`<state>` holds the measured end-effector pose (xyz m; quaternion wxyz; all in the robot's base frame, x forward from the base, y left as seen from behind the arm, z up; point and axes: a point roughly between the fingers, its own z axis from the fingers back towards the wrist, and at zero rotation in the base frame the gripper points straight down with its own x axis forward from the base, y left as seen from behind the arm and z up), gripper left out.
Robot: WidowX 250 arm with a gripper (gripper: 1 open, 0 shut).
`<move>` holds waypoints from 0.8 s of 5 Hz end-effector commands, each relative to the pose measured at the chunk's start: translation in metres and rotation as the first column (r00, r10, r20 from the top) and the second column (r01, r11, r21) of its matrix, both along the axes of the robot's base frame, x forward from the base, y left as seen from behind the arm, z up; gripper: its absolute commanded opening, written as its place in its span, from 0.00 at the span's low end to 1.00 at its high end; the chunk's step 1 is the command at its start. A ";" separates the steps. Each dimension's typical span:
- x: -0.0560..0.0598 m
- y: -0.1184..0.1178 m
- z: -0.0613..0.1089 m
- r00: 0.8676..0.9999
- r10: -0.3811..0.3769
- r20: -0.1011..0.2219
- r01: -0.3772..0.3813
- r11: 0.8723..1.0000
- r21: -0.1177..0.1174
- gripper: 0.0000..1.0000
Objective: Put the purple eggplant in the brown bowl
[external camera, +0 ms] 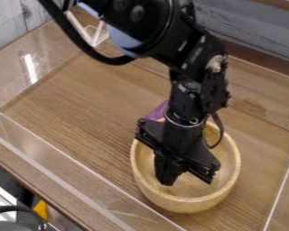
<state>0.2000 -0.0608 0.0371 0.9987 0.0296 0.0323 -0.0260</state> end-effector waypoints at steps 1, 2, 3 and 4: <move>0.002 -0.003 0.003 1.000 -0.004 0.015 0.004 1.000 -0.003 0.00; 0.002 -0.003 0.002 1.000 0.000 0.012 0.000 1.000 -0.002 0.00; 0.002 -0.004 0.001 1.000 0.005 0.010 -0.005 1.000 0.000 0.00; 0.002 -0.004 0.001 1.000 0.010 0.008 -0.010 1.000 0.001 0.00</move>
